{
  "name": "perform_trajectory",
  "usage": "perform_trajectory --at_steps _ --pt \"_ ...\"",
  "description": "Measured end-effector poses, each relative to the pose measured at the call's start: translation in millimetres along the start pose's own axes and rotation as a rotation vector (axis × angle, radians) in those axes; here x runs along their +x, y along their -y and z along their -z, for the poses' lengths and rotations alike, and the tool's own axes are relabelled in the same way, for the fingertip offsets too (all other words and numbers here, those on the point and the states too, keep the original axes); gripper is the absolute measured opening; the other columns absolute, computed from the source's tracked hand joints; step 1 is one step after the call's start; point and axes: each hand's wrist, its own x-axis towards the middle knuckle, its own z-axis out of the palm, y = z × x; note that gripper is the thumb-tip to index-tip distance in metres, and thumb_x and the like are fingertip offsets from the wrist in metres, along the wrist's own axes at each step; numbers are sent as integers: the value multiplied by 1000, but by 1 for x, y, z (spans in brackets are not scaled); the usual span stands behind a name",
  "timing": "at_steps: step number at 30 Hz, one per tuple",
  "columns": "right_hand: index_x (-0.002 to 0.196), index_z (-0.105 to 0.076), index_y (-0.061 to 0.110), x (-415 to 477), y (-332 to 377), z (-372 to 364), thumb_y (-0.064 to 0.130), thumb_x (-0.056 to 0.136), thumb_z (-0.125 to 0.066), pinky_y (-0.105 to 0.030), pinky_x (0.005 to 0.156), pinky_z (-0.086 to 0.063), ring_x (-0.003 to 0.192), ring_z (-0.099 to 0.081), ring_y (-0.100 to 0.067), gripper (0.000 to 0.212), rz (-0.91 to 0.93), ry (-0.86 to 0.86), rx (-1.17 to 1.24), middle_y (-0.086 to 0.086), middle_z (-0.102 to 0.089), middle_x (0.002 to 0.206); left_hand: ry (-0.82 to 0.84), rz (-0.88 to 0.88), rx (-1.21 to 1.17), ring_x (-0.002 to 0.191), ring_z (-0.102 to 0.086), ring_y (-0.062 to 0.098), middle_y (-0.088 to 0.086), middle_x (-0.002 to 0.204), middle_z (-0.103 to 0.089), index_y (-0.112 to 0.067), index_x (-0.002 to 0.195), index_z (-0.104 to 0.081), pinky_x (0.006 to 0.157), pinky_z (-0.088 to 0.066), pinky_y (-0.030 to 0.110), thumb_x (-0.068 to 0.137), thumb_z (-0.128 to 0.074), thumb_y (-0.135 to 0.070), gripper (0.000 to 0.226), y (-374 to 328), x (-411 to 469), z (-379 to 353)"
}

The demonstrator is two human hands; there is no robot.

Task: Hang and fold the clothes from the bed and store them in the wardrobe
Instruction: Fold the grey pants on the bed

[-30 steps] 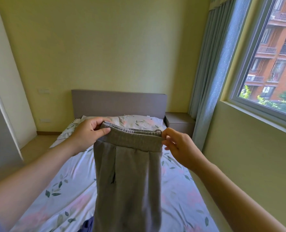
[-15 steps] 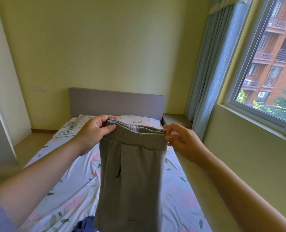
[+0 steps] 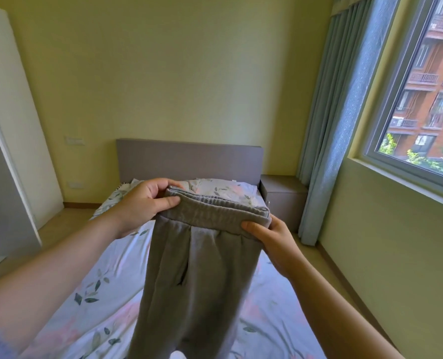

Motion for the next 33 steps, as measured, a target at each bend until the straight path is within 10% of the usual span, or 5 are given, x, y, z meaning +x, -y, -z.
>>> perform_trajectory --at_steps 5,11,20,28,33 --pt "99 -69 23 10 16 -20 28 81 -78 -35 85 -59 95 -69 -21 20 55 26 -235 0 -73 96 94 17 448 95 -67 12 -5 106 -69 -28 111 -62 83 -54 20 80 -77 -9 40 -5 -11 22" --pt "86 -63 34 11 28 -45 35 81 -76 -9 66 -50 77 -62 2 14 242 93 -625 15 -67 81 214 99 679 120 -48 1 -26 132 -43 -43 148 -23 100 -41 27 44 -79 -76 123 0 -25 -19" --pt "101 -71 19 8 27 -29 31 77 -79 -39 86 -58 92 -69 -18 28 122 183 -410 0 -73 95 253 -71 553 89 -63 8 -15 88 -70 -24 94 -70 77 -45 25 79 -78 -33 19 -6 3 -40" --pt "93 -62 -12 -15 -41 -14 4 87 -68 -33 75 -38 79 -50 -17 18 -53 231 -352 -9 -56 80 383 -36 800 83 -66 10 -8 86 -72 -28 90 -69 76 -51 28 77 -78 -40 20 -31 10 -10" --pt "82 -66 5 -10 -27 -45 14 86 -70 -23 62 -41 65 -49 -6 11 79 235 -421 0 -56 69 279 73 724 98 -65 13 -6 101 -71 -27 103 -67 91 -51 37 71 -75 -59 46 -14 -1 -5"
